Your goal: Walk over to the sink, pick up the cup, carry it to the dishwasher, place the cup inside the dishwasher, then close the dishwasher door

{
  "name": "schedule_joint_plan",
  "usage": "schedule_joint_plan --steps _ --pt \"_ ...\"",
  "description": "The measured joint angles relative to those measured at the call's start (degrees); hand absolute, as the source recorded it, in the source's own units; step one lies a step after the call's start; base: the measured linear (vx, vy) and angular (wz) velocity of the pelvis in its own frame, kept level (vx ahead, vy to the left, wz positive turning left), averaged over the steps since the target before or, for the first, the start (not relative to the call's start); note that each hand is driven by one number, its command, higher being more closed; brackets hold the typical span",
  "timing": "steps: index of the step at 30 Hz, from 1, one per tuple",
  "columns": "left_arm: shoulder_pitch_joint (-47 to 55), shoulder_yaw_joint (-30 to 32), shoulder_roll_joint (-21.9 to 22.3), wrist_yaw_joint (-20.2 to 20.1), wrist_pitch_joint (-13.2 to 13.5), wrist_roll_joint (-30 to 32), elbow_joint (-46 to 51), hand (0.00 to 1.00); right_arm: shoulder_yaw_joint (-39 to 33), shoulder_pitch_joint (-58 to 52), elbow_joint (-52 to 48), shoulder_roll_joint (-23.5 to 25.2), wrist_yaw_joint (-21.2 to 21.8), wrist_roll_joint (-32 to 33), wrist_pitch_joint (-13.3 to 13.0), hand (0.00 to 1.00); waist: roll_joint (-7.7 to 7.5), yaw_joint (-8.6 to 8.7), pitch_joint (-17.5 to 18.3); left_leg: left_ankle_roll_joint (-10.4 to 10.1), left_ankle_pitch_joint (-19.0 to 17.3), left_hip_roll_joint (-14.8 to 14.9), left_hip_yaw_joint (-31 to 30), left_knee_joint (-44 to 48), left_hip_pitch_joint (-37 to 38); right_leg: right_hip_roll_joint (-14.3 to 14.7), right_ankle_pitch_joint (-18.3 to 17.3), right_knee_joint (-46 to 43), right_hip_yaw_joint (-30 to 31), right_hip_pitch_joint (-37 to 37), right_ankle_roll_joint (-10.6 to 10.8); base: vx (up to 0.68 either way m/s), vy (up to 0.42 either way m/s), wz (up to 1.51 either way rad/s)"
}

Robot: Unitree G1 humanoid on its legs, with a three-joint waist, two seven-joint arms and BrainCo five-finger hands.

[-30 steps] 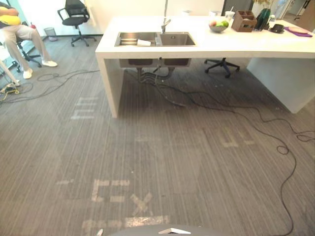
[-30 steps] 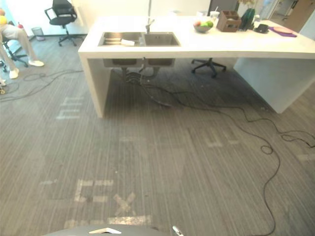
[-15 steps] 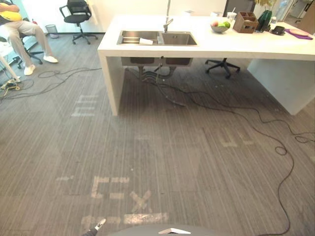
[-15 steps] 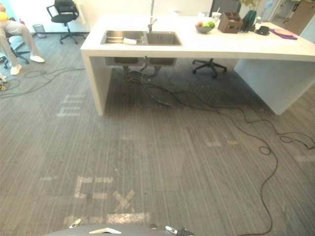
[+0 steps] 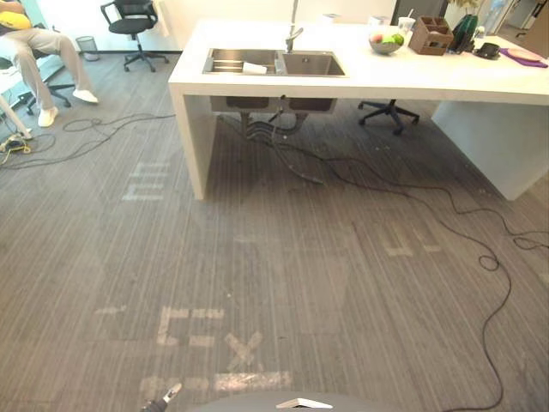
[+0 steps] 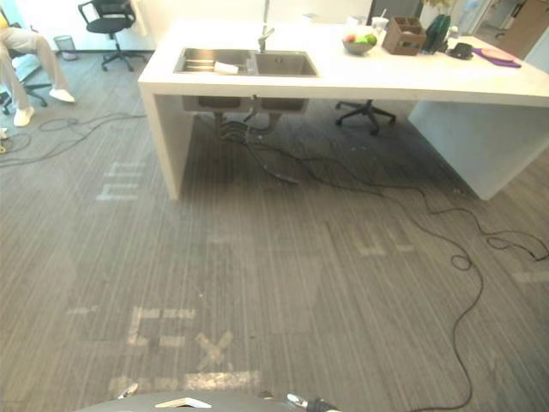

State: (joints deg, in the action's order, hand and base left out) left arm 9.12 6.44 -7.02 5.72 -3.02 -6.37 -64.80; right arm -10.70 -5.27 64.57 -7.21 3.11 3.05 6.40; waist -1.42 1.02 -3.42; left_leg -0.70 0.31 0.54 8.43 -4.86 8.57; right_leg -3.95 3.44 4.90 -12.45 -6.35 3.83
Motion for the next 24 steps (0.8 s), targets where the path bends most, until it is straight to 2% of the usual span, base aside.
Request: schedule_joint_plan --steps 4,6,7,8,9,10,11,12,13,14,16,17,18,20,21,22,23,24 --pt "0.4 -0.1 0.0 0.0 2.0 -1.5 0.0 0.0 1.1 0.0 -0.1 0.0 0.0 -0.2 -1.3 0.0 -0.21 0.12 -0.6 0.2 0.1 -0.4 -1.0 0.0 1.5 -0.4 -0.4 -0.4 -1.0 -1.9 0.3 -0.05 -0.006 0.12" --pt "0.6 -0.5 0.3 0.1 3.9 -1.2 0.1 0.0 1.0 0.2 -0.2 -0.3 0.0 -0.1 -1.5 0.0 -0.17 0.34 -1.0 0.5 -0.1 -0.8 -2.0 0.0 1.6 -1.4 -3.2 -5.2 -1.6 -0.1 1.0 -0.06 0.023 0.23" --pt "0.8 -1.1 0.2 0.1 5.4 -1.0 0.2 0.0 1.0 0.3 -0.8 -0.1 -0.1 -0.1 -2.3 0.0 -0.27 0.85 -1.2 0.9 -0.4 -1.3 -2.6 0.0 1.5 -2.9 -6.0 -10.4 -2.2 1.8 1.8 -0.06 0.052 0.32" --pt "0.9 -1.7 0.0 0.1 6.0 -0.9 0.3 0.0 1.0 0.2 -1.0 0.0 -0.1 -0.1 -2.7 0.0 -0.46 0.9 -1.3 1.3 -0.6 -1.8 -3.1 0.0 1.6 -3.8 -7.4 -13.0 -2.4 2.6 2.4 -0.06 0.059 0.41" --pt "1.4 -2.7 -0.3 0.1 7.0 -0.9 1.3 0.0 1.0 0.1 -1.4 0.1 -0.6 0.0 -3.0 0.0 -0.72 0.84 -1.4 2.2 -1.2 -2.9 -4.1 0.0 1.9 -5.6 -9.2 -18.4 -2.5 4.0 4.7 -0.05 0.066 0.3" --pt "1.3 -2.5 -0.1 0.3 7.9 -1.1 1.5 0.0 0.9 0.0 -1.3 -0.3 -0.8 0.0 -3.0 0.0 -0.55 0.48 -1.9 2.8 -1.4 -3.2 -4.4 0.0 2.1 -6.8 -9.5 -26.7 -1.9 7.4 4.8 -0.03 0.054 0.26" --pt "1.3 -2.5 0.0 0.4 8.1 -1.3 1.5 0.0 0.8 0.3 -1.7 -0.3 -0.8 0.0 -2.9 0.0 -0.13 0.21 -2.2 2.9 -1.5 -3.2 -4.5 0.0 2.1 -7.5 -9.1 -32.4 -1.5 10.2 3.3 -0.01 0.026 0.42" --pt "1.3 -2.2 -0.6 0.6 8.7 -1.4 2.0 0.0 0.9 0.5 -2.7 0.3 -1.8 0.7 -3.0 0.0 -1.06 0.47 -4.1 4.3 -1.5 -2.8 -6.3 0.0 3.6 -8.8 -7.4 -44.8 -0.1 15.7 0.0 0.01 -0.014 0.47" --pt "1.4 -2.1 -0.9 0.7 8.8 -1.5 2.1 0.0 0.8 0.4 -2.5 0.9 -2.3 1.2 -3.0 0.0 -1.25 0.48 -4.3 4.3 -1.5 -2.5 -6.8 0.0 4.3 -8.7 -8.1 -46.1 -0.1 16.1 0.5 0.04 -0.035 0.54" --pt "1.7 -1.8 -1.0 0.8 8.8 -1.8 2.6 0.0 0.9 0.3 -2.5 1.0 -2.5 1.3 -2.9 0.0 -1.63 0.35 -4.4 4.2 -1.5 -2.0 -6.9 0.0 4.4 -8.5 -9.0 -46.0 0.0 16.5 0.7 0.06 -0.05 0.41" --pt "1.9 0.5 -0.5 1.3 8.5 -5.1 3.2 0.0 0.3 0.5 -1.8 2.0 -2.5 1.2 -3.3 0.0 -2.17 0.02 -4.8 3.6 -1.9 -0.1 -7.5 0.1 3.9 -6.3 -10.5 -37.4 -0.7 16.7 0.9 0.13 -0.111 0.46" --pt "1.9 2.5 0.0 1.4 7.8 -5.9 3.2 0.0 -0.5 0.4 -1.5 2.2 -2.5 1.2 -3.9 0.0 -2.23 -0.07 -4.9 2.8 -2.5 0.9 -8.3 0.9 3.3 -5.3 -9.6 -29.2 -0.7 16.5 0.9 0.14 -0.111 0.37" --pt "1.7 3.0 0.3 1.5 7.6 -5.9 3.2 0.0 -0.9 0.5 -1.3 2.2 -2.5 1.2 -4.2 0.0 -2.09 -0.2 -5.3 2.4 -3.1 1.4 -8.8 1.9 2.6 -4.8 -8.7 -25.3 -0.5 16.4 0.9 0.22 -0.178 0.23" --pt "0.9 5.7 1.8 1.6 7.3 -5.7 3.5 0.0 -1.4 0.3 -2.2 1.7 -2.6 1.7 -5.0 0.0 -0.57 -0.58 -8.0 0.1 -7.6 4.4 -8.9 8.1 1.3 -2.7 -4.1 -15.1 1.3 16.6 1.0 0.23 -0.213 0.02" --pt "0.7 6.5 2.2 1.6 7.1 -5.6 3.5 0.0 -1.4 0.2 -3.0 1.7 -2.6 2.1 -5.0 0.0 -0.28 -0.58 -8.6 -0.6 -9.3 5.1 -9.0 10.1 1.2 -2.6 -3.7 -14.6 2.0 16.8 1.2 0.24 -0.255 -0.03" --pt "0.6 7.4 2.6 1.6 7.1 -5.1 3.5 0.0 -1.4 -0.8 -3.7 1.8 -2.6 3.4 -5.2 0.0 -0.01 -0.56 -9.0 -2.0 -12.7 6.5 -9.2 13.9 1.1 -3.0 -3.6 -16.4 2.8 17.6 1.2 0.29 -0.336 0.0" --pt "0.6 7.8 2.7 1.4 7.1 -2.9 3.8 0.0 -1.6 -2.0 -4.6 2.1 -2.7 4.3 -5.2 0.0 0.02 -0.55 -9.0 -3.5 -15.9 8.0 -9.5 17.1 1.8 -3.8 -4.1 -20.5 2.6 18.4 0.5 0.34 -0.379 0.05" --pt "0.5 8.3 2.8 1.3 7.1 -1.3 4.2 0.0 -1.6 -2.6 -5.3 2.2 -2.7 4.7 -5.2 0.0 0.01 -0.51 -9.0 -4.3 -17.5 8.6 -9.8 18.4 2.1 -4.3 -4.9 -23.4 2.5 18.8 -0.2 0.41 -0.448 0.14"
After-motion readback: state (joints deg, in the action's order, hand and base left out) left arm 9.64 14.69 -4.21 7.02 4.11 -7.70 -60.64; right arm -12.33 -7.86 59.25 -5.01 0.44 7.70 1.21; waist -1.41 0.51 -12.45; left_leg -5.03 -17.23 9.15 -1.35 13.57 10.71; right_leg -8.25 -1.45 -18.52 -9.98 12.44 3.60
